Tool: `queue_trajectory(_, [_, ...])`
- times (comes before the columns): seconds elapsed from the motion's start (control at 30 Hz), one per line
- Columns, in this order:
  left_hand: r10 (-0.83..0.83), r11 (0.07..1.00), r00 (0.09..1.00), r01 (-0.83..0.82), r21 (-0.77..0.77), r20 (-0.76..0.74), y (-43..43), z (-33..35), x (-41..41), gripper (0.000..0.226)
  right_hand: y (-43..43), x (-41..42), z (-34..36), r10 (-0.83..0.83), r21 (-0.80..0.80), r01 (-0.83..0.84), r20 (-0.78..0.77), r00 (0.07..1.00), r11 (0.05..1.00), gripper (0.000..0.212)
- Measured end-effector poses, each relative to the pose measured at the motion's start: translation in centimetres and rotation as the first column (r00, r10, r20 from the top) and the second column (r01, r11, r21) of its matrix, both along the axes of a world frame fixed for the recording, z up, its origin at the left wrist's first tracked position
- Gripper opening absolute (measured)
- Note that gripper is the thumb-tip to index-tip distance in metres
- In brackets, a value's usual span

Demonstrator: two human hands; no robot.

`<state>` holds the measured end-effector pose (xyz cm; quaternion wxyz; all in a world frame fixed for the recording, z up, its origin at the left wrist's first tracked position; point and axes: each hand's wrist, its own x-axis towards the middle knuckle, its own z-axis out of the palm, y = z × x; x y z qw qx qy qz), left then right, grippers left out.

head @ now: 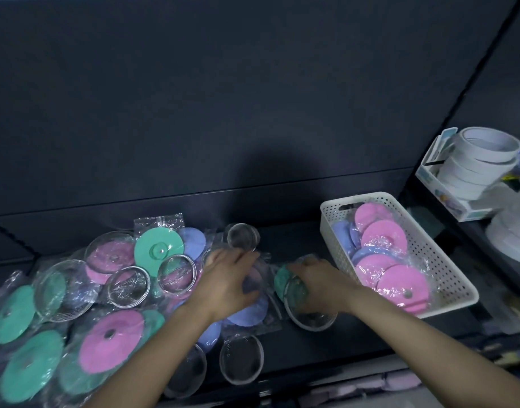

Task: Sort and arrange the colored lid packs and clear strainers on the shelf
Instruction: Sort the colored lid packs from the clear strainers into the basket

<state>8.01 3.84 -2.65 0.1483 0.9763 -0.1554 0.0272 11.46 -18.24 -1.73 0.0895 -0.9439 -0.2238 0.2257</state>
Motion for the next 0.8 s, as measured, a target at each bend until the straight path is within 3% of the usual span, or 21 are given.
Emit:
queue_trajectory(0.1, [0.044,0.995,0.995,-0.051,0.083,0.088,0.0,0.1,1.4,0.066,-0.1,0.6,0.5,-0.043,0.025,0.042,0.020,0.999,0.999,0.068])
queue_trajectory(0.27, [-0.055,0.959,0.998,0.062,0.276,-0.033,-1.7,0.2,3.2,0.067,0.1,1.4,1.6,-0.118,0.100,0.117,0.006,0.993,0.988,0.076])
queue_trajectory(0.37, [-0.206,0.924,0.978,0.182,0.336,0.039,-4.2,-0.2,4.6,0.042,0.1,1.7,2.2,-0.208,0.188,0.194,0.060,0.976,0.963,0.065])
queue_trajectory(0.43, [-0.235,0.903,0.969,0.244,0.354,-0.070,-5.7,-0.3,5.3,0.037,-0.2,2.0,2.9,-0.212,0.205,0.182,0.135,0.968,0.962,0.057])
queue_trajectory(0.5, [-0.159,0.823,0.962,0.253,0.509,-0.222,-6.7,-0.2,5.8,0.051,-0.7,2.0,3.6,-0.164,0.204,0.123,0.199,0.966,0.971,0.049])
queue_trajectory(0.57, [-0.118,0.765,0.952,0.269,0.586,-0.284,-7.5,0.1,6.2,0.057,-1.2,1.6,3.6,-0.114,0.177,0.074,0.225,0.968,0.981,0.046])
queue_trajectory(0.7, [-0.142,0.780,0.951,0.278,0.561,-0.273,-8.9,-0.2,6.5,0.044,-2.1,-0.3,2.2,-0.033,0.114,0.011,0.196,0.980,0.993,0.052])
queue_trajectory(0.8, [-0.110,0.831,0.955,0.241,0.501,-0.277,-9.5,-0.1,6.8,0.024,-2.6,-1.5,1.8,-0.068,0.178,0.040,0.152,0.986,0.983,0.067])
